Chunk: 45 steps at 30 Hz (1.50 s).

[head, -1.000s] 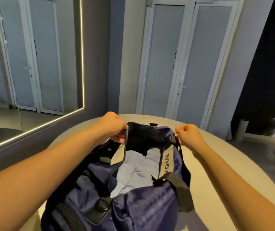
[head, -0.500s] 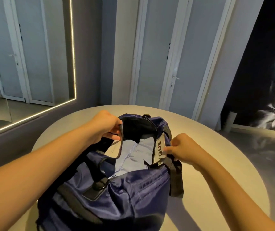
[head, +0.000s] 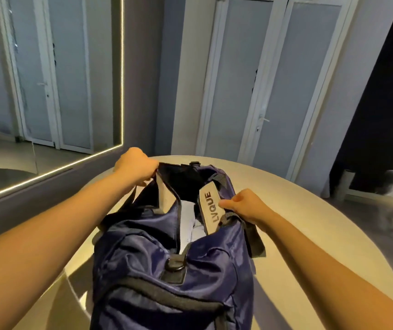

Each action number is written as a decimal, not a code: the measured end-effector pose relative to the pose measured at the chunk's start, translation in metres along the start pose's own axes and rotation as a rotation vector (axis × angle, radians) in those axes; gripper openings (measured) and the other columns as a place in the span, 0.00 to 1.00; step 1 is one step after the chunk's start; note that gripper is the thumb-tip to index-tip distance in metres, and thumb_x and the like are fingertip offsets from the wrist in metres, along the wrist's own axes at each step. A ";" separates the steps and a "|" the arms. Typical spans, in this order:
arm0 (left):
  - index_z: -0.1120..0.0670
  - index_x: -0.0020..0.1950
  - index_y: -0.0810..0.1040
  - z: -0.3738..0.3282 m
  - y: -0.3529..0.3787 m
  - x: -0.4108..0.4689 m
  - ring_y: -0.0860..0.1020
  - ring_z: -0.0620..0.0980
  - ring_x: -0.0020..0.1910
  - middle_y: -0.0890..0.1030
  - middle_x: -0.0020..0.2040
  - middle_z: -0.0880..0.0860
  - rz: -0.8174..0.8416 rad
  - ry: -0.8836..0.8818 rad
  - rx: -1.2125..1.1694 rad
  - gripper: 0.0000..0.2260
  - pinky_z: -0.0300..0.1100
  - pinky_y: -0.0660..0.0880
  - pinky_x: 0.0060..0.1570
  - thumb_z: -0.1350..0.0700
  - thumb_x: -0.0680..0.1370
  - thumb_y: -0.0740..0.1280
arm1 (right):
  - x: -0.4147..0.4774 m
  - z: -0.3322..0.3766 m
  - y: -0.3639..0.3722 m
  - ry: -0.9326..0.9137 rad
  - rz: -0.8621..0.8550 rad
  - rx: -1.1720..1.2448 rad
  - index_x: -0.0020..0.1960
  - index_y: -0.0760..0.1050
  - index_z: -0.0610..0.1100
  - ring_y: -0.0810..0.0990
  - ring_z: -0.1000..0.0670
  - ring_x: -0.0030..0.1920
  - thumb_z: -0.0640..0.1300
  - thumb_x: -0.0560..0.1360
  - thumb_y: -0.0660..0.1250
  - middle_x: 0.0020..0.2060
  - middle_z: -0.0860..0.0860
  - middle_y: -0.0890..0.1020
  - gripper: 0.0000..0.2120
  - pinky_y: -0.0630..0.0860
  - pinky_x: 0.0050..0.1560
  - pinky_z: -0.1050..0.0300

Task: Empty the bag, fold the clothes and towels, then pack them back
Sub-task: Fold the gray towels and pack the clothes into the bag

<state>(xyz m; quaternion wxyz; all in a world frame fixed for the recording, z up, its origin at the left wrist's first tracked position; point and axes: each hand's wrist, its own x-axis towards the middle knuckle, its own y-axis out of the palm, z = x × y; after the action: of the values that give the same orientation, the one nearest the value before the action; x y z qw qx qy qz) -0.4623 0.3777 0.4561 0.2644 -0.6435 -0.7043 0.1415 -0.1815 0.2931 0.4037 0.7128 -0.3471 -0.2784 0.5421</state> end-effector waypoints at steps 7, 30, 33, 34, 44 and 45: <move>0.62 0.44 0.83 0.026 -0.006 -0.023 0.79 0.54 0.38 0.85 0.43 0.61 0.125 -0.006 0.014 0.15 0.50 0.78 0.44 0.49 0.76 0.74 | -0.069 0.018 -0.025 0.017 -0.262 -0.239 0.41 0.78 0.45 0.83 0.46 0.37 0.72 0.75 0.59 0.34 0.48 0.84 0.30 0.84 0.45 0.44; 0.56 0.41 0.80 0.105 -0.058 -0.127 0.76 0.57 0.40 0.79 0.37 0.51 -0.549 0.530 0.232 0.06 0.51 0.70 0.45 0.61 0.75 0.75 | -0.104 0.003 0.033 -0.357 -0.099 -0.083 0.45 0.72 0.39 0.77 0.41 0.41 0.46 0.83 0.62 0.39 0.40 0.78 0.12 0.75 0.45 0.46; 0.55 0.42 0.84 0.138 -0.050 -0.131 0.78 0.62 0.43 0.82 0.37 0.55 -0.317 0.379 0.510 0.03 0.53 0.71 0.45 0.57 0.74 0.76 | -0.099 -0.007 0.047 -0.358 -0.013 -0.183 0.44 0.71 0.37 0.75 0.39 0.38 0.46 0.83 0.62 0.38 0.38 0.77 0.13 0.71 0.40 0.44; 0.54 0.45 0.85 0.146 -0.046 -0.131 0.79 0.62 0.46 0.83 0.40 0.55 -0.226 0.349 0.538 0.04 0.54 0.72 0.47 0.55 0.74 0.75 | -0.097 -0.009 0.049 -0.343 -0.023 -0.180 0.44 0.72 0.37 0.76 0.39 0.39 0.46 0.83 0.63 0.38 0.38 0.77 0.14 0.72 0.40 0.44; 0.37 0.78 0.60 0.154 -0.014 -0.219 0.69 0.47 0.72 0.67 0.75 0.43 0.074 0.072 -0.378 0.38 0.49 0.70 0.68 0.26 0.70 0.64 | -0.208 -0.009 0.073 -0.163 -0.317 0.341 0.71 0.65 0.59 0.75 0.58 0.61 0.66 0.76 0.61 0.64 0.61 0.74 0.26 0.71 0.61 0.57; 0.35 0.79 0.58 0.157 -0.007 -0.221 0.69 0.46 0.73 0.67 0.76 0.42 0.168 0.051 -0.464 0.42 0.50 0.70 0.70 0.25 0.67 0.65 | -0.219 -0.012 0.085 -0.170 -0.271 0.382 0.73 0.61 0.64 0.72 0.63 0.64 0.67 0.75 0.61 0.66 0.66 0.70 0.29 0.68 0.64 0.61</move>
<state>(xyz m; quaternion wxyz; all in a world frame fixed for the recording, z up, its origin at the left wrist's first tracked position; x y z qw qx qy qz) -0.5481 0.1821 0.2892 0.1148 -0.7465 -0.6551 -0.0190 -0.2773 0.0935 0.3242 0.8056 -0.1188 -0.2741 0.5116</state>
